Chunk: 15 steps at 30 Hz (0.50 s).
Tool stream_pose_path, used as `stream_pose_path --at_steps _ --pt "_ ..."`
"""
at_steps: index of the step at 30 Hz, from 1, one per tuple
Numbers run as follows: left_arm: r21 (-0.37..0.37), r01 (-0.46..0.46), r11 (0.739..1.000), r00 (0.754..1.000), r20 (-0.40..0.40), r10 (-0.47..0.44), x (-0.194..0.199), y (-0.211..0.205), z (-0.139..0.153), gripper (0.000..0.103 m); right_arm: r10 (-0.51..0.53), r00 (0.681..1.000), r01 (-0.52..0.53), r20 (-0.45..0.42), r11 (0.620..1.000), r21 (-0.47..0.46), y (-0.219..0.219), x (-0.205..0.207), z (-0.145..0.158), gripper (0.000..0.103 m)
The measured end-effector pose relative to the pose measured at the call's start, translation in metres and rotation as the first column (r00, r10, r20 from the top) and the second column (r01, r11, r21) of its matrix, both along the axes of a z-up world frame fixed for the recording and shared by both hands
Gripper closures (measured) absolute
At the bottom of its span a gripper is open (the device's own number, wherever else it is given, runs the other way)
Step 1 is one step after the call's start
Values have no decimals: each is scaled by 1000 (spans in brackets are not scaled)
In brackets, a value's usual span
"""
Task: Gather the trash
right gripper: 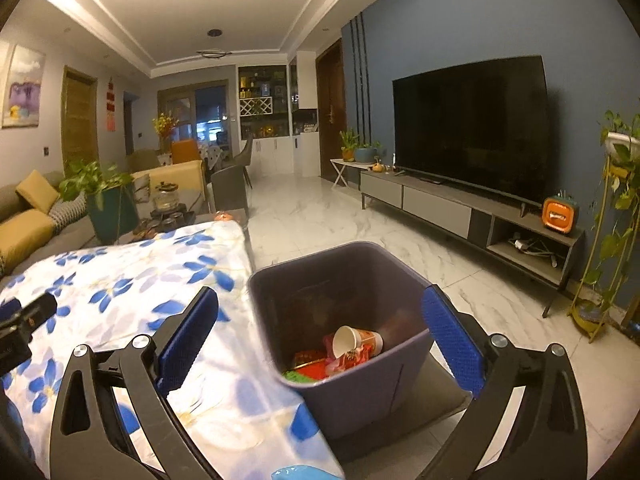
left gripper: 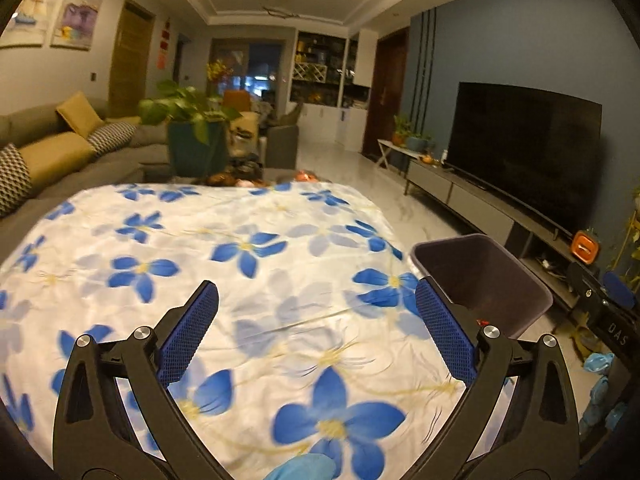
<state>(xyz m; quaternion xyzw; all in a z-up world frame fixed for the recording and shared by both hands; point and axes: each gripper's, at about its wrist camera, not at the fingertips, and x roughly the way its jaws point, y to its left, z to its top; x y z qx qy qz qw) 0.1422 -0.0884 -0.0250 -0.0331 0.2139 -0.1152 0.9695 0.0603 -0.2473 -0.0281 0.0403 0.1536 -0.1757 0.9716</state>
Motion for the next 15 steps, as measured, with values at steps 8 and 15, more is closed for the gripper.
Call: stream_pose_path --at_steps 8,15 --pt "31 -39 999 998 41 38 -51 35 9 6 31 999 -32 -23 999 -32 43 -32 4 6" --pt "39 -89 995 995 52 87 -84 66 5 6 73 997 -74 -35 996 -41 74 -62 3 6"
